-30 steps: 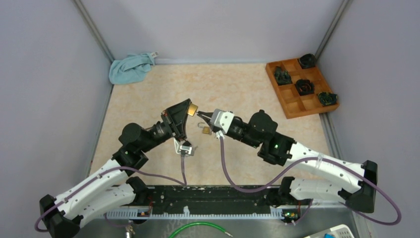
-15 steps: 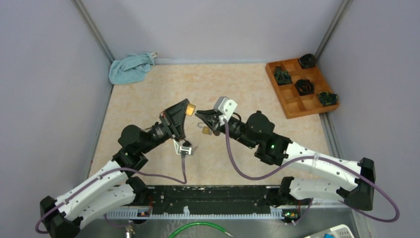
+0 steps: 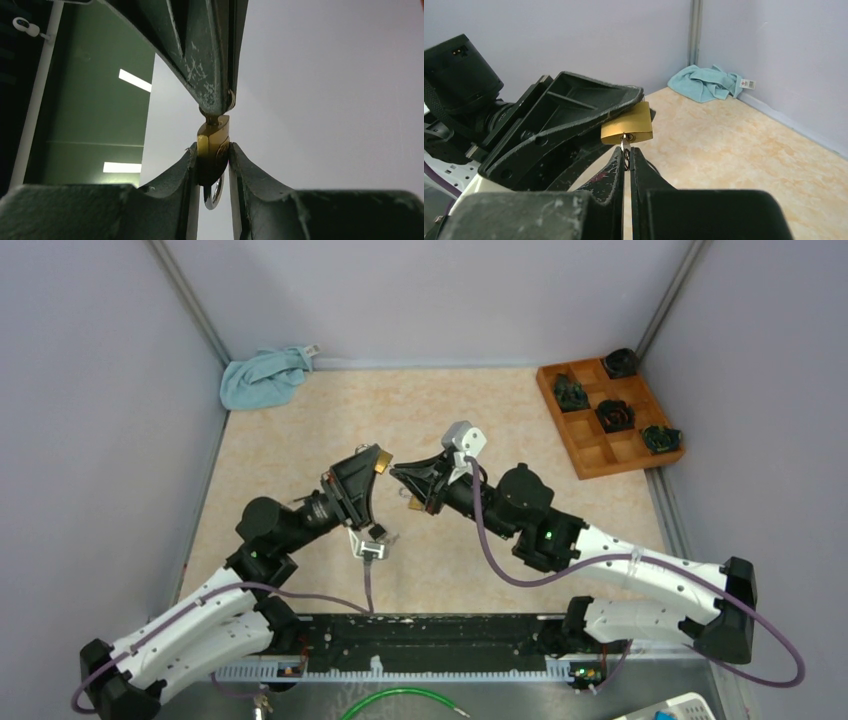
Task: Unlock with the key
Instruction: Unlock the lock.
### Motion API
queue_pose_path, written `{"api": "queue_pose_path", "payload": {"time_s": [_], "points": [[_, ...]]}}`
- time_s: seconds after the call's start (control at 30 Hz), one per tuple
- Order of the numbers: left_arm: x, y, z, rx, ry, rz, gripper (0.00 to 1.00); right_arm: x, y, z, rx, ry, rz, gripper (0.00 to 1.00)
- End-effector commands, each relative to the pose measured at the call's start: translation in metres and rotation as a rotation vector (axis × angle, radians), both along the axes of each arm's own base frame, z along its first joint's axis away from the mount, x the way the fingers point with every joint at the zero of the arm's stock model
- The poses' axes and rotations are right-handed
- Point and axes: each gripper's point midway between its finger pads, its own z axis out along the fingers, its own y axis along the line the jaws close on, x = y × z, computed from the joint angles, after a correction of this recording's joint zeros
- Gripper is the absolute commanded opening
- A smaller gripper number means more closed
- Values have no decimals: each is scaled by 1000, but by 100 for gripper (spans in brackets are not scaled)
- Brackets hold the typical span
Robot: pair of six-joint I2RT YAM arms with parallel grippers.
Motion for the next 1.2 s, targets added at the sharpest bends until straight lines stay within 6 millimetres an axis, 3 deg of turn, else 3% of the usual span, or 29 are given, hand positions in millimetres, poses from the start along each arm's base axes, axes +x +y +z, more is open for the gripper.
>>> {"api": "queue_pose_path", "payload": {"time_s": [0.0,0.1,0.27,0.33,0.43,0.5,0.57,0.6,0.73,0.97,1.17], "points": [[-26,-17,-7,61,2,-145,32,3,-5,27,106,-9,-22,0],[-25,-20,-20,124,156,-173,34,-1,0,22,57,-22,9,0],[-18,-19,-39,150,530,-171,21,-4,0,3,-72,-64,30,0],[-14,-17,-46,154,638,-142,20,-4,-4,-4,-111,-78,25,0],[-14,-13,-58,180,679,-114,16,-3,-7,-11,-150,-76,17,0],[-14,-11,-64,198,679,-104,11,-4,-8,-12,-150,-74,17,0],[-14,-11,-66,213,688,-104,0,-4,-7,-12,-152,-71,22,0],[-15,-11,-66,225,693,-107,0,-4,-6,-13,-159,-69,26,0],[-31,-17,-68,289,783,-176,0,-5,-4,-16,-228,-100,43,0],[-64,-31,-74,332,1257,-283,0,-10,-8,-19,-338,-219,85,0],[-87,-35,-84,385,1451,-351,0,-11,-17,-16,-404,-331,90,0]]}}
